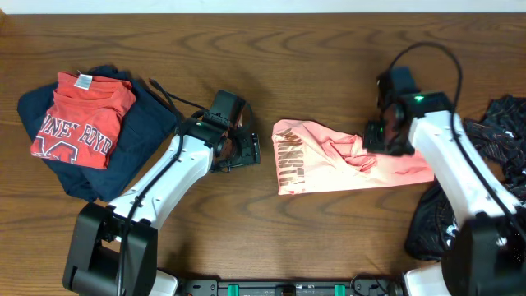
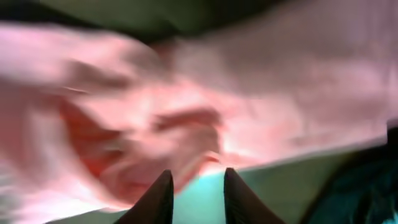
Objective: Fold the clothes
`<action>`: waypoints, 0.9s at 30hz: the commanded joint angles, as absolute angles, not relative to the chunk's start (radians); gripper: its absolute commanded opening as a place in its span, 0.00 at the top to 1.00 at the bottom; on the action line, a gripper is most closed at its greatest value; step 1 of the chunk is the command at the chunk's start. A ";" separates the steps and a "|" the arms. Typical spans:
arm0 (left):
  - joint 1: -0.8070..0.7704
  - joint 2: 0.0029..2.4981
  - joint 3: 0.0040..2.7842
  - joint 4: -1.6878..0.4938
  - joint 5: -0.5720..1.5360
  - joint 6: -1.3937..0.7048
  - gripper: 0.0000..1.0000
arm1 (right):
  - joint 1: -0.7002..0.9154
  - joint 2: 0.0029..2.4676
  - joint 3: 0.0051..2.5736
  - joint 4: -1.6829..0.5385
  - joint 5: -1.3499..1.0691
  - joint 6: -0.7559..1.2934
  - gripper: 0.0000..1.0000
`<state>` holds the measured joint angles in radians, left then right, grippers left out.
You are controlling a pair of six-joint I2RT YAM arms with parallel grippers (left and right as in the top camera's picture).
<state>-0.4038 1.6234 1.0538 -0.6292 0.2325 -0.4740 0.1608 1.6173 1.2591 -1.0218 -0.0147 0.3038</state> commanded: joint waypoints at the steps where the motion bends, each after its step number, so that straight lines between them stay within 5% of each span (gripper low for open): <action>1: -0.405 1.633 1.047 -0.635 0.227 -0.475 0.25 | 0.191 1.581 1.286 -1.013 -0.232 0.126 0.78; 8: -0.405 1.633 1.047 -0.635 0.227 -0.475 0.25 | 0.290 1.671 1.214 -0.976 -0.369 -0.032 0.81; 15: -0.405 1.633 1.047 -0.636 0.227 -0.475 0.25 | 0.294 1.832 1.177 -0.836 -0.142 0.112 0.89; 27: -0.405 1.633 1.047 -0.647 0.227 -0.464 0.25 | 0.227 1.765 1.240 -0.857 0.012 0.299 0.75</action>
